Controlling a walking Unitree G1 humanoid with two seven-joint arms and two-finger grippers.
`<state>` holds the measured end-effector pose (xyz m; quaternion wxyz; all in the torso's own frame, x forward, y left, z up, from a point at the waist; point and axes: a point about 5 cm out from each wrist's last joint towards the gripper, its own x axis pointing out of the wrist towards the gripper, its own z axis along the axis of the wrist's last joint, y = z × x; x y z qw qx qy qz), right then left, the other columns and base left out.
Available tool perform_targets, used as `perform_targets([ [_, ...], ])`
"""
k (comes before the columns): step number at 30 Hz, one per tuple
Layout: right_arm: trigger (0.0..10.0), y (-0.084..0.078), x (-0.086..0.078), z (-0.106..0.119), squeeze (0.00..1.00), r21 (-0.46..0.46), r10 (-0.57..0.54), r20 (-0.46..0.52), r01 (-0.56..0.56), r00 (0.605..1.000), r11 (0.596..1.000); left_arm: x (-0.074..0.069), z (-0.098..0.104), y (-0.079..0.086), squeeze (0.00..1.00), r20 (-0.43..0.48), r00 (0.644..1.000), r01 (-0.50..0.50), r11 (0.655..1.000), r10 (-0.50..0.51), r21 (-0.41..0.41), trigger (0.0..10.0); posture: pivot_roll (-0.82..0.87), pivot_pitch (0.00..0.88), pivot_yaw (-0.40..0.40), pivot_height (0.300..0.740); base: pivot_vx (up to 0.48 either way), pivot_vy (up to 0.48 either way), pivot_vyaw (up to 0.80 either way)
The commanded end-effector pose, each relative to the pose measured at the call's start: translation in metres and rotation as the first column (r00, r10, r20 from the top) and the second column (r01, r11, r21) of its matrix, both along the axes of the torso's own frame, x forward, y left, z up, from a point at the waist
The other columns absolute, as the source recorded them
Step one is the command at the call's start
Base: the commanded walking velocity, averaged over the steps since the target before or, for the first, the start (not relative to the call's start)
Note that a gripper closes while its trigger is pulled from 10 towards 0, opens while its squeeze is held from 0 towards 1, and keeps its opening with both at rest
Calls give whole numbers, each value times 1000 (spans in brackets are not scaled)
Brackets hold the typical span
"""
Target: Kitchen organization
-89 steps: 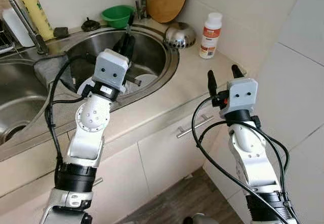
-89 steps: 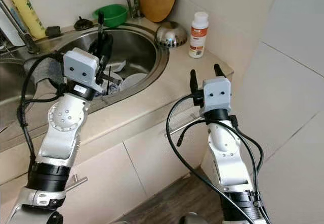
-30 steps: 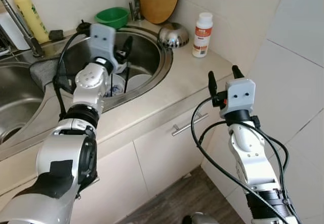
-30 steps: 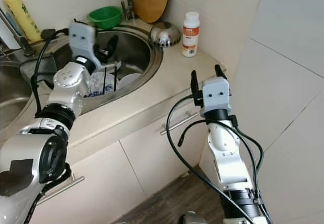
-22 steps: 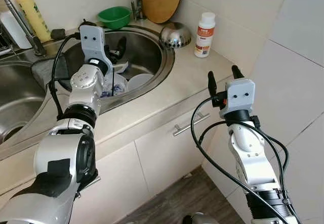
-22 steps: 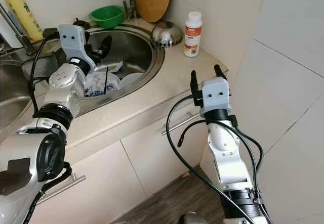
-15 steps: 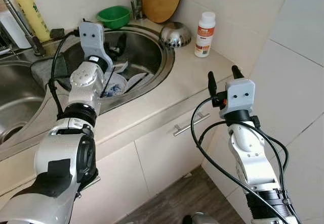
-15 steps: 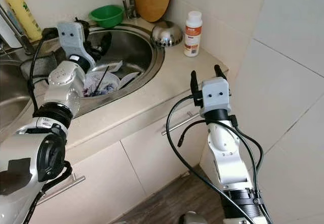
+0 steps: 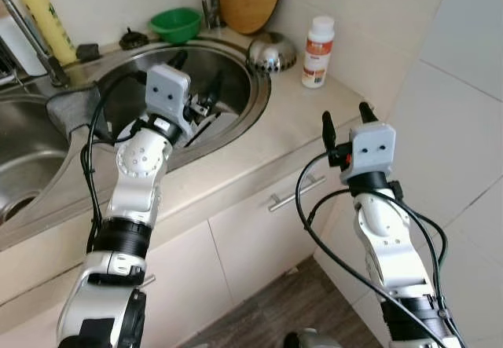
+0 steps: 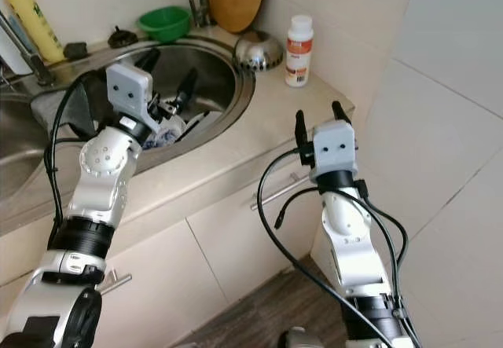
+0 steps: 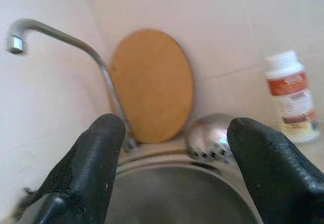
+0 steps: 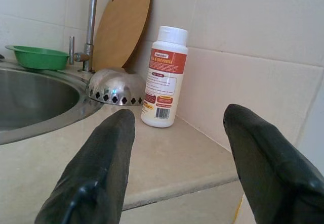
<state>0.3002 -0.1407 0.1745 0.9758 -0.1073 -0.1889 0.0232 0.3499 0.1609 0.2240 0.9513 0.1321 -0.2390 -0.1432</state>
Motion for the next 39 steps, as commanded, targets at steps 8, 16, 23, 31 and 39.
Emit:
perform_targets([
  [8, 10000, 3, -1, 2, 0, 7, 15, 11, -15, 1000, 1000, -22, 8, 22, 0, -22, 996, -86, 996, 86, 34, 10000, -87, 36, 49, 740, 0, 0, 0],
  [16, 10000, 4, -2, 0, 0, 6, 24, 7, -24, 1000, 1000, -31, 8, 14, 0, -30, 996, -80, 996, 81, 28, 10000, -90, 31, 47, 740, 0, -3, 0],
  [23, 10000, 4, -2, 0, 0, 4, 27, 6, -27, 1000, 1000, -37, 13, 2, 0, -15, 998, -62, 997, 63, 34, 10000, -91, 26, 43, 740, 0, 349, 0],
  [31, 10000, 4, -2, 0, 0, 1, 26, 5, -26, 1000, 1000, -43, 17, -3, 0, -7, 999, -51, 998, 51, 47, 10000, -92, 30, 44, 740, 0, 386, 0],
  [39, 10000, 3, -2, 1, 0, 0, 27, 5, -27, 1000, 1000, -47, 18, -7, 0, -7, 999, -52, 997, 52, 56, 10000, -89, 41, 37, 740, 0, 116, 0],
])
